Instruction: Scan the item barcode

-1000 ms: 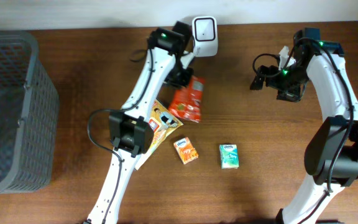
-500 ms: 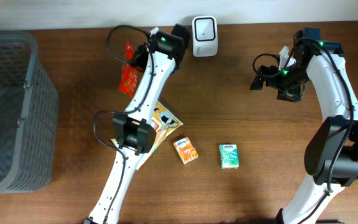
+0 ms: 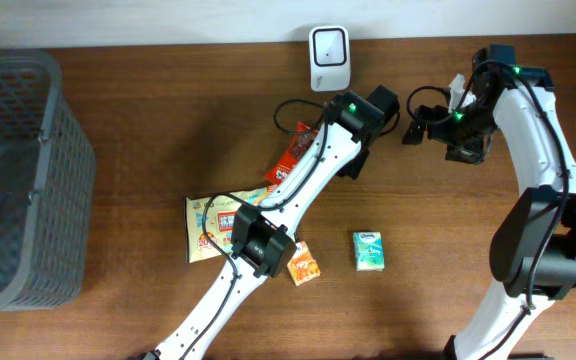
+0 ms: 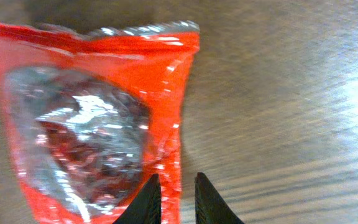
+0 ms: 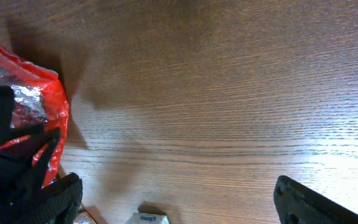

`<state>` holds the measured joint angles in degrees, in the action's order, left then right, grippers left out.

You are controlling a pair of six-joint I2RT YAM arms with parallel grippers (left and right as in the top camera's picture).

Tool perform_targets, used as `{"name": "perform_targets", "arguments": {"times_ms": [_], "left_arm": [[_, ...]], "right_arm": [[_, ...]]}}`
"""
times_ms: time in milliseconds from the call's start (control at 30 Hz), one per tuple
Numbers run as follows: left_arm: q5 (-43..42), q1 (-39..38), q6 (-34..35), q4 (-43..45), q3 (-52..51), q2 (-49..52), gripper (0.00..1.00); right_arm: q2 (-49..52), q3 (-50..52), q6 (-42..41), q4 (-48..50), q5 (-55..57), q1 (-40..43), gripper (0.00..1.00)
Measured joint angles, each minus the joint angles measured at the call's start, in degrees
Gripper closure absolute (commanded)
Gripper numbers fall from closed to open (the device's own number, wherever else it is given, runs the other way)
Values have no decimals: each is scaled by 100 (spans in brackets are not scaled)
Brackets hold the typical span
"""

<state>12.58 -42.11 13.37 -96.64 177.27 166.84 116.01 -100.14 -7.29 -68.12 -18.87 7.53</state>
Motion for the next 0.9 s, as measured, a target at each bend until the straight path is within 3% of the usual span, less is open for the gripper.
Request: {"name": "perform_targets", "arguments": {"times_ms": [133, 200, 333, 433, 500, 567, 600, 733, 900], "left_arm": [[-352, 92, 15, -2, 0, -98, 1], [-264, 407, 15, 0, -2, -645, 1], [74, 1965, 20, 4, 116, -1729, 1], [-96, 2592, 17, 2, -39, -1716, 1], [-168, 2824, 17, 11, -286, -1716, 1], [-175, 3119, 20, 0, -662, -1714, 1], [-170, 3228, 17, -2, -822, -1709, 1], [-195, 3250, 17, -2, -1432, -1705, 1], [-214, 3248, 17, -2, -1543, -1703, 1]], "right_arm": [[0, 0, 0, 0, 2, 0, 1], [0, 0, -2, 0, 2, 0, 1], [0, 4, 0, 146, -4, 0, 1], [0, 17, -295, 448, -715, 0, 1], [0, 28, -702, 839, -1991, -52, 9], [0, 31, -1099, 1259, -2129, -575, 13], [0, 31, -1458, 1307, -1932, -833, 13], [68, 39, -2927, 2151, 564, -2892, 19], [909, 33, -3762, 2664, 1266, -3467, 23]]}}
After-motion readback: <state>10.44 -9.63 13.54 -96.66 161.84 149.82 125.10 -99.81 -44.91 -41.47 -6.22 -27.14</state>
